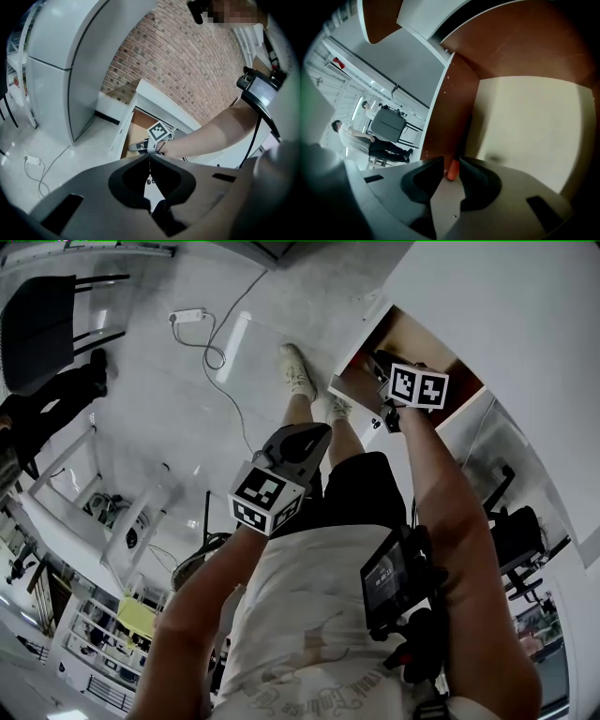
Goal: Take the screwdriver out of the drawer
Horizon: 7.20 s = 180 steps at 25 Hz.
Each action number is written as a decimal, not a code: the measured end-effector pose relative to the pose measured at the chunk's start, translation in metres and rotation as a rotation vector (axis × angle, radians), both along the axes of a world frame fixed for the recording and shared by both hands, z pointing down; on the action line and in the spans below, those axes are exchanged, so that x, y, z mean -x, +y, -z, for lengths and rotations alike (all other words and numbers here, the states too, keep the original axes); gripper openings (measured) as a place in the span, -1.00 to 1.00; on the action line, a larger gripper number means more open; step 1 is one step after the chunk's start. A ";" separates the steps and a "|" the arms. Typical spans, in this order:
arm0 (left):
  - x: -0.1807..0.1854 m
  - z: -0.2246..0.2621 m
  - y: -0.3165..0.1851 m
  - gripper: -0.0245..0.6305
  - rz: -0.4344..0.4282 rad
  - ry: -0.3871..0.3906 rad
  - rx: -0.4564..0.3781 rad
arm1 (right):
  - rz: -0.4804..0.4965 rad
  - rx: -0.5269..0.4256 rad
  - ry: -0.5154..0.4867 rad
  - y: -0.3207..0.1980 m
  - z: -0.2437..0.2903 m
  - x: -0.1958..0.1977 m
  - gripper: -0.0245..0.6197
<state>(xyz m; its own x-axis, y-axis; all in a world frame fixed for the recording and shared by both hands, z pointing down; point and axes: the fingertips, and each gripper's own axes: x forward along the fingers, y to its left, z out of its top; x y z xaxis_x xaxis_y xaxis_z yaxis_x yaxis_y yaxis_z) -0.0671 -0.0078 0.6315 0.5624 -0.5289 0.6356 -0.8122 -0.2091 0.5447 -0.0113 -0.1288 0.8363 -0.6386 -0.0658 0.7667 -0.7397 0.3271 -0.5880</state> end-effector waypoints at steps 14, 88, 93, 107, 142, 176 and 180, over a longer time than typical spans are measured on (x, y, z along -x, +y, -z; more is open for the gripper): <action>0.016 -0.008 -0.017 -0.86 0.047 0.005 0.029 | -0.009 0.049 0.021 -0.007 -0.028 0.011 -0.57; -0.022 0.004 -0.006 -0.86 -0.010 0.022 0.002 | 0.051 -0.121 -0.151 -0.008 0.047 -0.012 -0.78; -0.018 0.013 -0.016 -0.86 -0.013 0.006 -0.034 | 0.033 -0.135 -0.177 -0.009 0.065 -0.014 -0.78; -0.025 0.047 -0.023 -0.86 -0.056 -0.021 -0.085 | 0.001 -0.172 -0.222 0.004 0.119 -0.032 -0.78; -0.045 0.117 -0.048 -0.86 -0.174 -0.052 -0.202 | -0.166 -0.328 -0.412 0.019 0.292 -0.083 -0.78; -0.095 0.175 -0.085 -0.86 -0.283 -0.022 -0.319 | -0.299 -0.511 -0.448 0.016 0.391 -0.152 -0.78; -0.099 0.178 -0.085 -0.86 -0.288 -0.027 -0.327 | -0.298 -0.510 -0.448 0.018 0.391 -0.157 -0.78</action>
<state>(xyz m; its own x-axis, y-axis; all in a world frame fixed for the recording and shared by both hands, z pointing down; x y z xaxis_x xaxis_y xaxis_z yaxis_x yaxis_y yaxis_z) 0.0316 -0.0926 0.4536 0.7019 -0.5287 0.4774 -0.7086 -0.5868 0.3919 0.1453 -0.1105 0.4450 -0.7828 -0.5631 0.2648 -0.5644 0.4634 -0.6832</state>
